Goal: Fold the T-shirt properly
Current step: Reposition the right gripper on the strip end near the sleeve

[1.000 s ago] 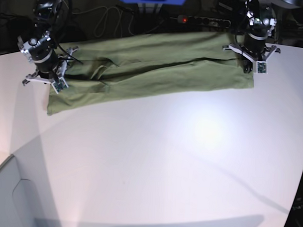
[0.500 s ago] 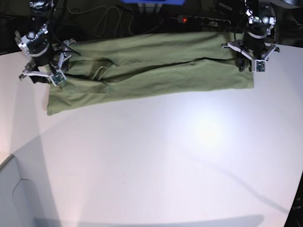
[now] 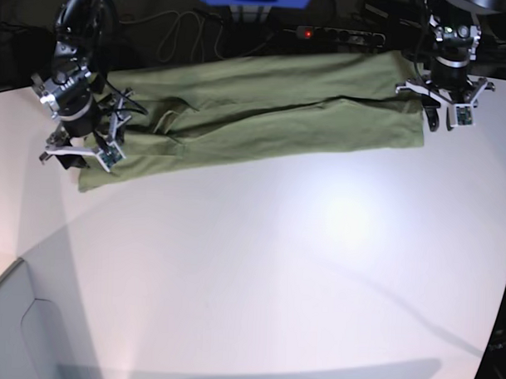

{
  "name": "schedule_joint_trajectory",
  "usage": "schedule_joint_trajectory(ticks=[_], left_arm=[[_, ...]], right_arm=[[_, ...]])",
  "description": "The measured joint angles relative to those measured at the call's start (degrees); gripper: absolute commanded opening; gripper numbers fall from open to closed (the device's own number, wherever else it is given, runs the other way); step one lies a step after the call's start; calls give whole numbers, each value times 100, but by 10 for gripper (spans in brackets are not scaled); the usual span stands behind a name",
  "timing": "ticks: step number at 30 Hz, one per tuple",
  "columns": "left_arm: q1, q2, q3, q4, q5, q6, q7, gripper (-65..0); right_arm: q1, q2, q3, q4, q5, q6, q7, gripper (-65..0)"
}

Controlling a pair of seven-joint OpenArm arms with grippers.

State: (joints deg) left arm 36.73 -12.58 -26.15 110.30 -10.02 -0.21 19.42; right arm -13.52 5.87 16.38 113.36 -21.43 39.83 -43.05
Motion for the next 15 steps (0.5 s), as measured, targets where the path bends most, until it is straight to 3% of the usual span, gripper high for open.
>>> schedule_joint_trajectory(ticks=[5,8,10,15], left_arm=[[24,9,0,-11,-4,-2,4,-312],[22,17,0,-17,-7,-4,2,-273],[20,20,4,-87,-4,-4,2,-273],[4,20,4,-286,-4,-4,7,-273]], right_arm=[[267,-94,-9,-520,13,0,-140,-258],[254,-98,-20,-710,24,0,-136,-274],[254,-96,-17,-774,22,0,-118,-336],[245,-98,-17,-966,46,0,-94,-649]])
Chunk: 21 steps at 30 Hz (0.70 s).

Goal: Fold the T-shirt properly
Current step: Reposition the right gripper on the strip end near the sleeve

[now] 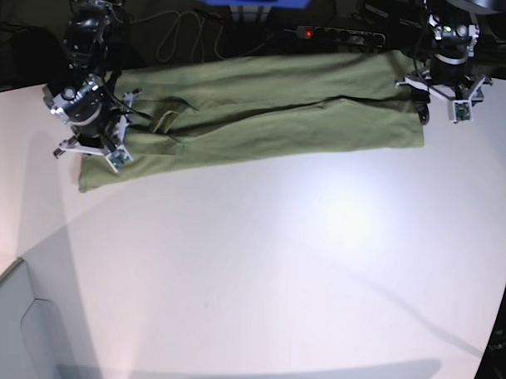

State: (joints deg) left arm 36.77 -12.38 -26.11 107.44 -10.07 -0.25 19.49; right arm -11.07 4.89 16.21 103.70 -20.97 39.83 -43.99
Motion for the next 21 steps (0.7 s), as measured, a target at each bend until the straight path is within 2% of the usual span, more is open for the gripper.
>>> schedule_joint_trajectory(ticks=[8,12,15,17,21], left_arm=[[-9,4,31,-22,-4,2,-2,-273],[-31,-2,31,-92,-7,2,-13,-273],[-129,0,31,-175,-2,-4,7,-273],[-160,-4,26,-223,-17,-2,-24,-273],[-142,-11,15,-251,-11,0,-2,-273]], right_arm=[[-385,55,0,511,-2,0,-11,-649],[-621,236,-31,675,2,0,68,-649],[-820,247,-15,671,-22,0,433,-647],[-994,380,-46,671,17,0,529,-602],[-1019,463,-28,660,-37,-2,520,-402]])
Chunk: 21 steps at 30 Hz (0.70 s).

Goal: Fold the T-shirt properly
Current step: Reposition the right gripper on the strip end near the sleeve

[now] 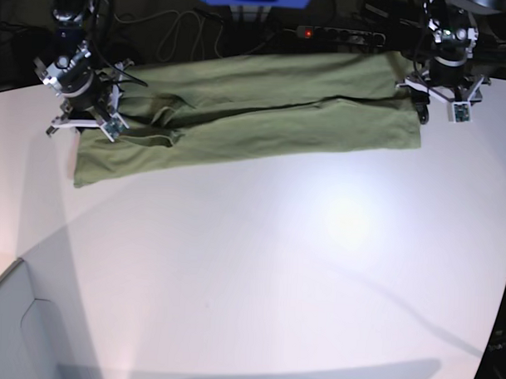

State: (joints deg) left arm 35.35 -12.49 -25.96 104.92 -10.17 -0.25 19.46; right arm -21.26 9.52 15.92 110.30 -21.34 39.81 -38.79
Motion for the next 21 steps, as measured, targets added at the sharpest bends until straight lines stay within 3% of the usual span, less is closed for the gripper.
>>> schedule_joint_trajectory(ticks=[3,5,11,13,16,21], left_arm=[[-15,9,0,2,-4,0,-2,-273],[-13,7,0,4,0,-2,0,-273],[-13,-7,-7,7,-7,2,-2,-273],[-11,-7,-11,7,11,2,2,-273],[-13,-4,-11,7,9,-2,0,-273],[20,-22,-11,4,13,0,0,-273]], right_arm=[[-98,133,-13,13,44,2,50,-249],[-221,273,7,55,4,4,11,-198],[-214,326,352,557,37,0,39,-193],[-138,125,457,721,-107,2,-118,-196],[243,-262,326,813,111,0,26,-278],[763,-695,-4,435,22,2,-17,-607]])
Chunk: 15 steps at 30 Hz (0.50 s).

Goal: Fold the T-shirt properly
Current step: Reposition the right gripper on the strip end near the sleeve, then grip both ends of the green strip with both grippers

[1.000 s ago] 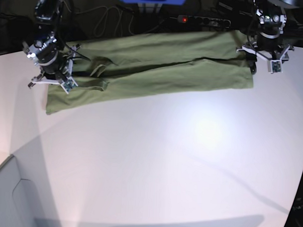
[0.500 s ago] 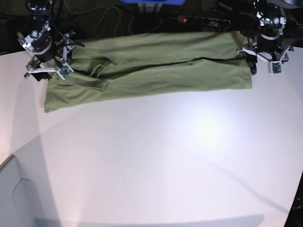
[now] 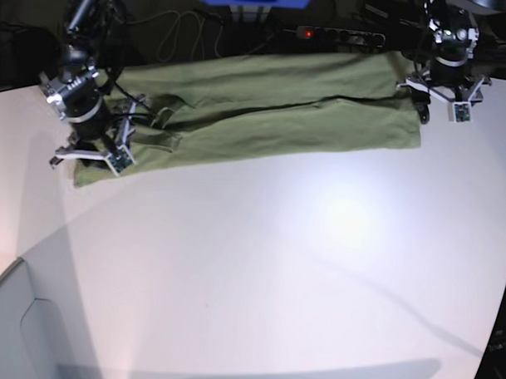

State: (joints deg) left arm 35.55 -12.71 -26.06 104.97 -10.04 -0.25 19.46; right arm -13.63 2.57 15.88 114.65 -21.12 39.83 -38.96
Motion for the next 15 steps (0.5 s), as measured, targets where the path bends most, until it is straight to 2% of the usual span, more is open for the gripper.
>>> schedule_joint_trajectory(ticks=[1,4,6,11,15], left_arm=[[-2,2,0,0,2,0,0,-273],[0,26,0,0,4,2,0,-273],[-4,31,0,0,0,0,0,-273],[0,35,0,-4,0,0,2,-273],[4,37,-2,-4,-7,2,0,-273]], right_arm=[[50,-85,-44,-118,-11,2,-22,-650],[376,-238,-98,-557,-74,0,-31,-632],[595,-313,-107,-876,0,0,28,-648],[866,-319,-107,-1648,-72,2,-33,-650],[608,-271,-107,-1510,-94,0,9,-650]])
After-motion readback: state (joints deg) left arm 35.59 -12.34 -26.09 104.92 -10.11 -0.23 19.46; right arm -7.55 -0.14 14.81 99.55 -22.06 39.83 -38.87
